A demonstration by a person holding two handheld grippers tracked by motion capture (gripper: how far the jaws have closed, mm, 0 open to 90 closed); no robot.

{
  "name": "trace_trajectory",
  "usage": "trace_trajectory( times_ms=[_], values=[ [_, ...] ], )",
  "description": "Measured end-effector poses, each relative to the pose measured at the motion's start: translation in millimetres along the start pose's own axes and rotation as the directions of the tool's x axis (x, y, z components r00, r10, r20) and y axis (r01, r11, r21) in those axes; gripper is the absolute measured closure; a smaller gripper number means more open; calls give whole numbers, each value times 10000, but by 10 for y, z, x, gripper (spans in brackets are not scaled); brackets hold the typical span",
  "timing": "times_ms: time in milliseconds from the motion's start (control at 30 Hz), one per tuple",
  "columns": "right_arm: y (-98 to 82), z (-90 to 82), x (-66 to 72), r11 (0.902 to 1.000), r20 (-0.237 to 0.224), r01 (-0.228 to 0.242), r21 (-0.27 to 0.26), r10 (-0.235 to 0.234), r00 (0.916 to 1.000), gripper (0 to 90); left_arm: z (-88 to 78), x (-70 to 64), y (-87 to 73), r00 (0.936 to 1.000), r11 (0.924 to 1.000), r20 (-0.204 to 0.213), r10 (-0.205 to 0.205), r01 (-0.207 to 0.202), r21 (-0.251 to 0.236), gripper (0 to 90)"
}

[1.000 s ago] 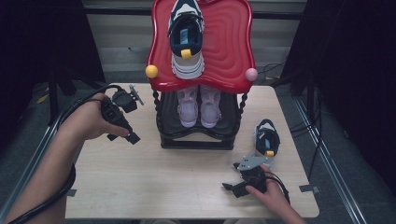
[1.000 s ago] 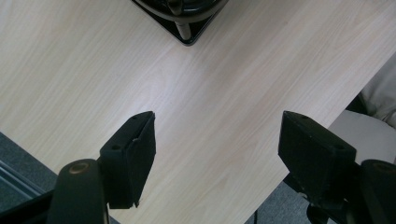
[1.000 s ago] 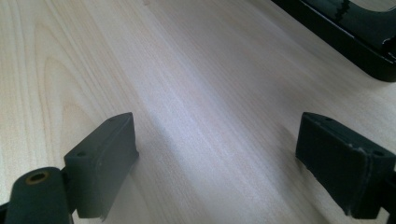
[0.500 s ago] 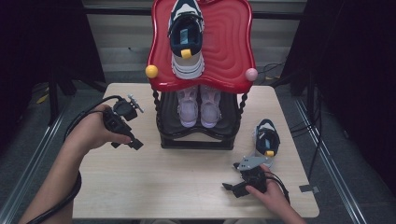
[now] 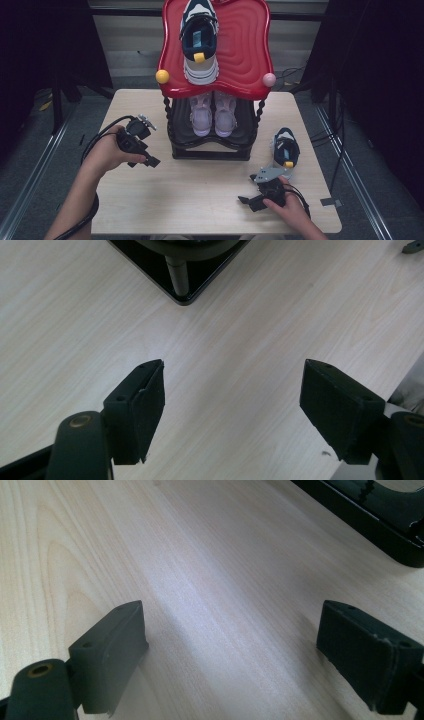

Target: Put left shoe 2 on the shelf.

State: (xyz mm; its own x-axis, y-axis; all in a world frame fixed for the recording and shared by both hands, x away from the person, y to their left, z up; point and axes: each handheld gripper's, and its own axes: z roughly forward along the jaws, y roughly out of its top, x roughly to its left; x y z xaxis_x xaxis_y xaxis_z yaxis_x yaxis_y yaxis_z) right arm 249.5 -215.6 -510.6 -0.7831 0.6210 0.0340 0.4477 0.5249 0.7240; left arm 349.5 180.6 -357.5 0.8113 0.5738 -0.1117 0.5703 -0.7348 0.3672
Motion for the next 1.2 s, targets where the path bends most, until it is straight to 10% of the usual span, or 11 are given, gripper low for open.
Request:
trace_trajectory(
  times_ms=[1200],
  values=[
    [-2,-3,6,10000,-7,-58,24,58,10000,117,1101,109,-525,9943,9749,-6,-1069,1047,-1966,251]
  ],
)
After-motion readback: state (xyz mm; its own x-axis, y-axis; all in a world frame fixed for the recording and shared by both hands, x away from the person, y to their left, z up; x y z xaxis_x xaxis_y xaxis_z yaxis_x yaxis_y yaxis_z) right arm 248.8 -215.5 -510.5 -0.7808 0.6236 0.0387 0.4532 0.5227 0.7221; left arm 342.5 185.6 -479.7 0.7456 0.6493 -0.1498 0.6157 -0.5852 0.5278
